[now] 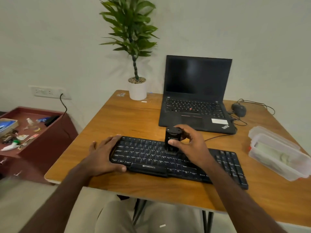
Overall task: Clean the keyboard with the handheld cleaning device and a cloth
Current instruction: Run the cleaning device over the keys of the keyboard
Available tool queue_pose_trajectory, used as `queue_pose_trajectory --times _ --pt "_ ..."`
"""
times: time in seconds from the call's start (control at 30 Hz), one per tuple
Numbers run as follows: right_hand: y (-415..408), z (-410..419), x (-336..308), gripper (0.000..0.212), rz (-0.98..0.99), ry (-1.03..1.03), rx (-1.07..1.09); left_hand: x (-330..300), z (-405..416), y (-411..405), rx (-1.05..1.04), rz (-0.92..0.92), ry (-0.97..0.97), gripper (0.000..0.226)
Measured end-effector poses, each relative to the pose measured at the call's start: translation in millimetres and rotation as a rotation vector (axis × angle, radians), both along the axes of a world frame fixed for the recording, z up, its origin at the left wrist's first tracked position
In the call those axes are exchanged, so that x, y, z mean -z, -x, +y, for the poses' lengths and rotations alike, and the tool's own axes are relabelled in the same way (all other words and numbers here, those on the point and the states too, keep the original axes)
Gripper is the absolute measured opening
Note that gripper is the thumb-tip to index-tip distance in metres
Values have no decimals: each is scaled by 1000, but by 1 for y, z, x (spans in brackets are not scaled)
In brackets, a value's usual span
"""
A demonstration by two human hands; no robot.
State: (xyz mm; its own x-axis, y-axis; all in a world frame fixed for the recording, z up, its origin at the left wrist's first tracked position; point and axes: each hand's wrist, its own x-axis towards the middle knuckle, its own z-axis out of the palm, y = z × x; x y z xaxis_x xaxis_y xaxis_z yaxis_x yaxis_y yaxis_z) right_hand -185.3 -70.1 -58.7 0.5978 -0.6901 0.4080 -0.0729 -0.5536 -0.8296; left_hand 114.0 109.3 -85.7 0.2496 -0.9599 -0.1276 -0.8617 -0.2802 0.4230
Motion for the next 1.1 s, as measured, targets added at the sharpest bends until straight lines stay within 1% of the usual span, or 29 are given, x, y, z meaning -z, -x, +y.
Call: queue_pose_trajectory --times 0.07,0.17,0.33,0.47,0.57,0.63,0.83,0.87,0.97,1.1 --pt "-16 5 1 41 42 5 -28 -2 -2 -2 15 18 -5 144" --pt "-33 7 -1 38 50 10 -41 -1 -2 -5 23 27 -45 142" --pt "-66 16 -4 41 20 -13 -76 10 12 -5 32 -11 28 133" --pt "-103 35 -5 38 50 -16 -147 14 19 0 42 -32 99 128" --pt "-129 48 -6 38 40 -10 -160 15 17 1 58 -91 106 128" --pt "-140 55 -6 38 31 -5 -162 15 15 2 88 -123 99 123" --pt "-152 62 -4 38 62 34 -171 8 15 4 94 -100 95 109" --pt "-150 60 -3 39 76 47 -182 9 15 3 96 -102 96 109" --pt "-140 50 0 46 156 72 -217 13 14 1 90 -107 86 121" --pt "-130 31 -6 46 197 46 -245 13 13 0 91 -126 47 125"
